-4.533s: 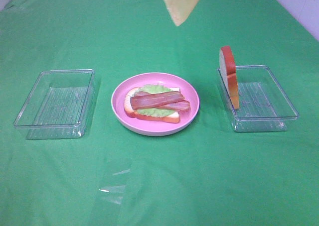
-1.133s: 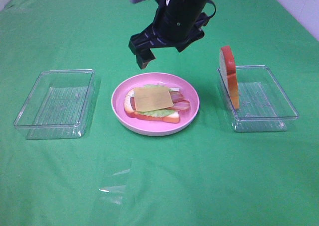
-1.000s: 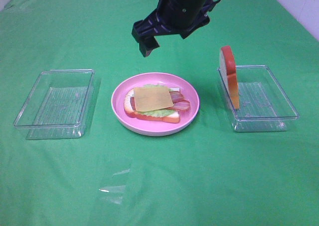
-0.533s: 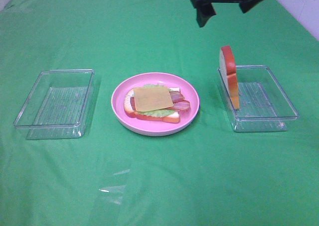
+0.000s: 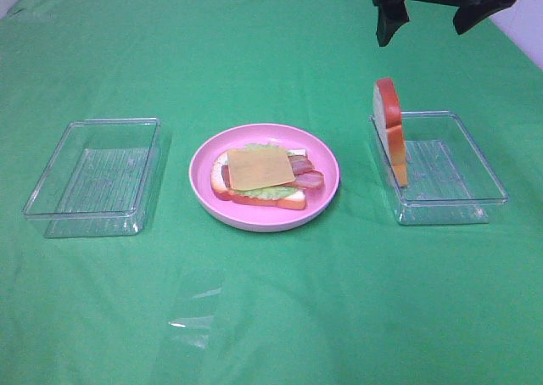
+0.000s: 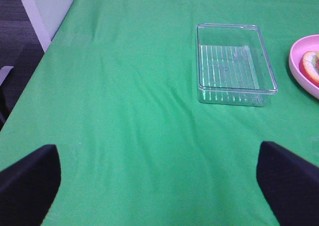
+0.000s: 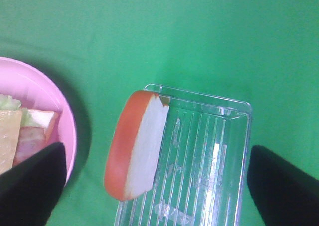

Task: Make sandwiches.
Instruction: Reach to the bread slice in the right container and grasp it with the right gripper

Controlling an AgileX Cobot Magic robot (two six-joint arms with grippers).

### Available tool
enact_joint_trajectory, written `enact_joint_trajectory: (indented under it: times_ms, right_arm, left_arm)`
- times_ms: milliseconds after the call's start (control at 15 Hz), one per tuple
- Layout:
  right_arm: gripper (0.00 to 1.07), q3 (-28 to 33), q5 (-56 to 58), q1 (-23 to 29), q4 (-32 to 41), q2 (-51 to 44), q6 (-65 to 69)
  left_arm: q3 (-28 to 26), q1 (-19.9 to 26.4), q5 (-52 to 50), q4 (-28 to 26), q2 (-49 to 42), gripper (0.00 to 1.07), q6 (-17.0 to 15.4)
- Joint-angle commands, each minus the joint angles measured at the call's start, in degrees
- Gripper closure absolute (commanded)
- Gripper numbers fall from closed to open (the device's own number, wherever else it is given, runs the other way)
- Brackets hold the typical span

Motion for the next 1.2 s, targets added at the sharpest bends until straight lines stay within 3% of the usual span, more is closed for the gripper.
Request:
enact_joint_trajectory:
  times_ms: [67,800,1000,1067,1200]
  right_arm:
    - [0.11,0.2,-0.9,0.0,1.5,1.0,0.1]
    - [0.11,0.2,-1.5,0.0,3.7,14.6,0.1]
    - [0.17,0.2,-1.3,0.0,3.9,15.2,0.1]
    - [0.33,0.2,-1.1,0.0,3.8,15.2,0.1]
    - [0.54,0.2,-1.1,0.0,3.8,15.2,0.1]
  left_arm:
    - [0.1,0.1,-0.6,-0.3,-1.1,0.06,0.2]
    - [0.1,0.1,-0.6,-0.3,-1.1,0.06,0.2]
    - [0.1,0.1,-0.6,-0.3,-1.1,0.06,0.2]
    - [0.1,0.1,-0.6,-0.3,-1.1,0.06,0.2]
    - [0.1,0.1,-0.6,-0.3,-1.1,0.06,0.2]
